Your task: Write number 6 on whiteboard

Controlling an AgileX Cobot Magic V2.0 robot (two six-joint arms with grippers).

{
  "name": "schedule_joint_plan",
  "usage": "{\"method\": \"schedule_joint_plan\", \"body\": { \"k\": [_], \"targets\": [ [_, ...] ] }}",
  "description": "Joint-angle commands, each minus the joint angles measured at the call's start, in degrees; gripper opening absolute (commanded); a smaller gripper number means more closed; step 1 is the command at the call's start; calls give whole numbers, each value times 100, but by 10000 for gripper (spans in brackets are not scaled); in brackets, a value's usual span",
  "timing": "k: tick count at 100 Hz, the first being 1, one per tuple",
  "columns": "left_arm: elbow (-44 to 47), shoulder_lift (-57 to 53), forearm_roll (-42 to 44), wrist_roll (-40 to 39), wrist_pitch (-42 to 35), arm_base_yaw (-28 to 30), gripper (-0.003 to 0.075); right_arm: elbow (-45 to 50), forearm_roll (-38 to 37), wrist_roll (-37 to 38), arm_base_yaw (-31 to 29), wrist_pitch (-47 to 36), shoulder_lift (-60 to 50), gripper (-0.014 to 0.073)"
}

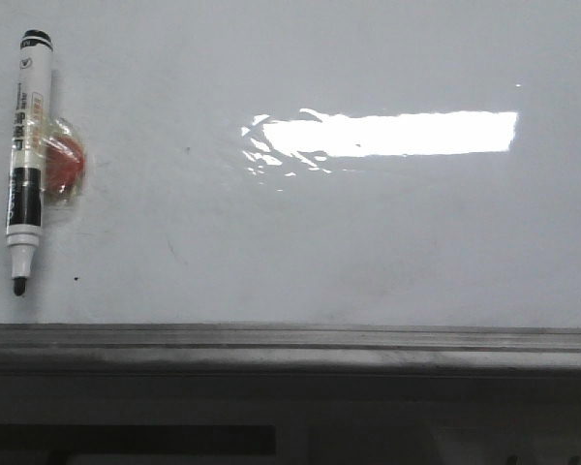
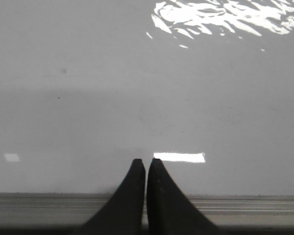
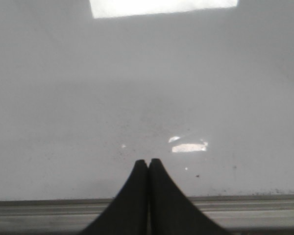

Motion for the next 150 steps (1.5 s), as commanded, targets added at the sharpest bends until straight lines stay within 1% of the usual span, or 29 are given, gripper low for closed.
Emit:
{"method": "schedule_joint_plan", "body": {
  "k": [1,39,61,74,81,91,107,117,134,142,150],
  "targets": [
    [251,-169,-4,-30,-270,-8,-19,158,-61,-45,-27,-81,-111,-53],
    [251,-169,-4,-30,-304,-8,-19,158,-99,-45,-27,-92,-111,-53],
    [251,-169,31,-30,-792,-8,-19,158,-99,-45,-27,-472,-111,-53],
    [251,-169,31,-30,-920,-8,-19,158,-99,-45,-27,-549,-111,-53],
    [251,-169,-138,-30,-1058,-8,-19,158,-49,-45,-27,-859,-111,-53],
    [251,-169,-141,-30,-1260,-8,-19,158,-49,-45,-27,-1379,-101,-53],
    [251,-169,-141,-30,-1354,-8,-19,158,42,-1,-27,-1787,-101,-53],
    [228,-169,-122,-30,-1449,-6,-19,158,118,26,-27,-2207,-101,-53],
    [93,-169,-178,-30,-1489,-6,-19,147,131,26,-27,-1996,-101,-53],
    [-51,-156,-231,-30,-1426,-6,-20,111,362,47,-27,-2018,-37,-53],
    [-346,-58,-427,-30,-1396,-6,-20,17,869,44,-27,-1998,122,-53]
  ]
}}
